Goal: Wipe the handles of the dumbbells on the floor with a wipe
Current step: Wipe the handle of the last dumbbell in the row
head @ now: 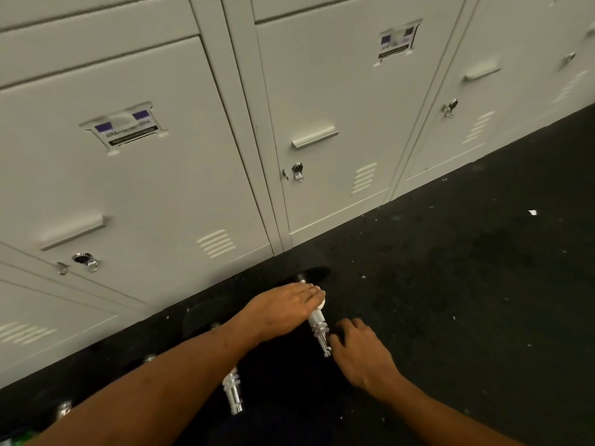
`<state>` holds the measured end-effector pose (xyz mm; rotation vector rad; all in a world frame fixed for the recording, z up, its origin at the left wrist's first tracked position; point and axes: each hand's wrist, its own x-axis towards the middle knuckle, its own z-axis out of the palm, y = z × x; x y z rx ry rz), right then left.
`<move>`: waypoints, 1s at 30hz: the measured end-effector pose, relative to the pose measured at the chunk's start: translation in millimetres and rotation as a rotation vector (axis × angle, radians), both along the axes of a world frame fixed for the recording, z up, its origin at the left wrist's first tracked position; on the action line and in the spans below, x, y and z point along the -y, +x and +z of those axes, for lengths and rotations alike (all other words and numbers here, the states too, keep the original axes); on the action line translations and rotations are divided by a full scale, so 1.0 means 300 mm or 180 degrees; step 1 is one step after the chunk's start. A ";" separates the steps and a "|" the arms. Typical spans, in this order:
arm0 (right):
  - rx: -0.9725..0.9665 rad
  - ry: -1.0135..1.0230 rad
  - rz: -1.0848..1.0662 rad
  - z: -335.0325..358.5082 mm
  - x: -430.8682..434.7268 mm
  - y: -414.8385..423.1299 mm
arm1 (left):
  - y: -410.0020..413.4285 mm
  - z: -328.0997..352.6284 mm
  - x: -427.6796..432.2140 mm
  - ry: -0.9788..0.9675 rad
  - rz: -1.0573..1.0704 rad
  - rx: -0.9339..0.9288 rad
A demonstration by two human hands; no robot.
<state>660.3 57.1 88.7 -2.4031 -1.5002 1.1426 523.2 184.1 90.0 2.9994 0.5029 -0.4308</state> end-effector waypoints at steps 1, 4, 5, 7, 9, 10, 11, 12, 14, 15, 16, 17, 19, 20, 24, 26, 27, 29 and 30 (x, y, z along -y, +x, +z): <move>0.0027 0.0017 -0.0016 -0.014 0.003 -0.004 | -0.002 -0.023 -0.012 0.0026 -0.0066 0.0000; 0.0111 0.0151 -0.0054 -0.055 0.015 -0.005 | -0.011 -0.085 -0.039 0.0195 -0.0289 0.0087; 0.0113 0.0188 -0.0068 -0.063 0.021 -0.004 | -0.013 -0.100 -0.044 0.0253 -0.0327 0.0112; 0.0124 0.0282 -0.0063 -0.074 0.029 -0.002 | -0.017 -0.125 -0.050 0.0334 -0.0347 0.0170; 0.0128 0.0384 -0.0068 -0.075 0.032 -0.003 | -0.022 -0.145 -0.048 0.0395 -0.0420 0.0194; 0.0136 0.0401 -0.0055 -0.078 0.033 -0.003 | -0.030 -0.155 -0.045 0.0395 -0.0465 0.0183; 0.0161 0.0412 -0.0012 -0.078 0.034 -0.004 | -0.040 -0.163 -0.042 0.0377 -0.0492 0.0157; 0.0191 0.0407 0.0061 -0.078 0.034 -0.004 | -0.053 -0.171 -0.041 0.0374 -0.0504 0.0150; 0.0263 0.0430 0.0238 -0.074 0.031 -0.006 | -0.070 -0.175 -0.044 0.0389 -0.0490 0.0204; 0.0264 0.0428 0.0288 -0.068 0.030 -0.005 | -0.071 -0.174 -0.045 0.0428 -0.0501 0.0231; 0.0244 0.0424 0.0321 -0.060 0.030 -0.005 | -0.070 -0.173 -0.045 0.0451 -0.0528 0.0221; 0.0220 0.0427 0.0359 -0.049 0.029 -0.004 | -0.064 -0.170 -0.042 0.0438 -0.0558 0.0176; 0.0179 0.0451 0.0356 -0.030 0.030 -0.004 | -0.053 -0.167 -0.038 0.0451 -0.0607 0.0111; 0.0148 0.0436 0.0321 -0.026 0.032 -0.003 | -0.049 -0.168 -0.036 0.0441 -0.0575 0.0087; 0.0030 0.0395 0.0262 0.002 0.034 0.002 | -0.046 -0.182 -0.029 0.0291 -0.0379 0.0062; -0.0019 0.0391 0.0205 0.010 0.030 0.001 | -0.049 -0.185 -0.019 0.0250 -0.0340 -0.0002; -0.0003 0.0401 0.0173 0.009 0.028 0.001 | -0.051 -0.189 -0.013 0.0242 -0.0329 0.0078; 0.0016 0.0379 0.0123 -0.011 0.027 -0.005 | -0.055 -0.205 0.008 0.0229 -0.0395 0.0293; 0.0004 0.0347 0.0071 -0.027 0.027 -0.008 | -0.055 -0.213 0.023 0.0191 -0.0442 0.0364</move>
